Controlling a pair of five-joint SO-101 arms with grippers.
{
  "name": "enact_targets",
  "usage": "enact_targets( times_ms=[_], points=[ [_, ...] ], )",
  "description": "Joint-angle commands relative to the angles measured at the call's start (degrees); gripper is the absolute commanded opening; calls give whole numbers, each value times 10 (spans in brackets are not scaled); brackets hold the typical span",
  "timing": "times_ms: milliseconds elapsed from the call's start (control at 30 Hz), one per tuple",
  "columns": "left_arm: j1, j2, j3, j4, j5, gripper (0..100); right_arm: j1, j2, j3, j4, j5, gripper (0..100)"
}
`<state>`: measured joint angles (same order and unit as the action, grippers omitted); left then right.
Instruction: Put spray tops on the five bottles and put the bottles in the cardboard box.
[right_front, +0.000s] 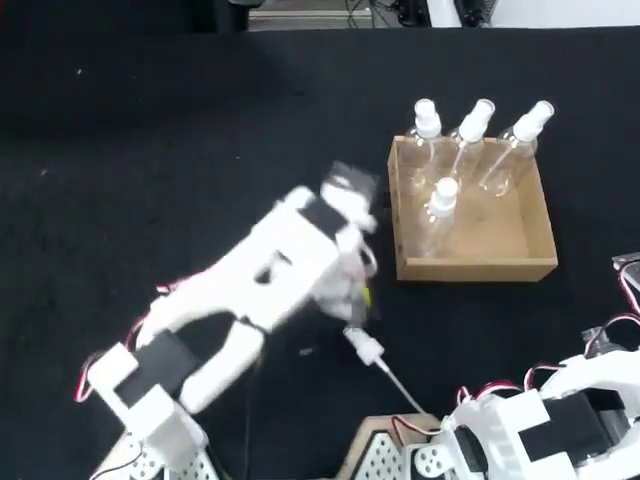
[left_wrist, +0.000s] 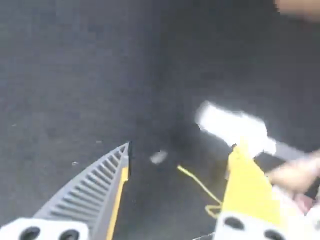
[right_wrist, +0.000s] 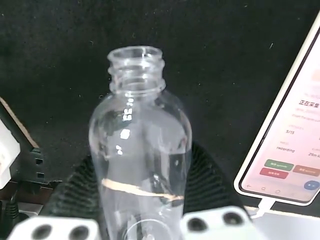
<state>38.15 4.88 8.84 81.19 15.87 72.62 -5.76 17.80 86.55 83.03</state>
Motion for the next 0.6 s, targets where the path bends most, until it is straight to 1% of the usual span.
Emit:
enact_targets(
  times_ms=[0,100,233,433,567],
  points=[
    [89,-79,116,-83,-136,295,0,-3,-18,-11,4,10],
    [115,-113,170,-137,-145,295,0,-3,-18,-11,4,10],
    [120,-133,182,-166,-113,295,0,-3,-18,-11,4,10],
    [116,-105,196,-230,-40,295,0,-3,-18,-11,4,10],
    [109,-68,196,-240,-33,295,0,-3,-18,-11,4,10]
  ],
)
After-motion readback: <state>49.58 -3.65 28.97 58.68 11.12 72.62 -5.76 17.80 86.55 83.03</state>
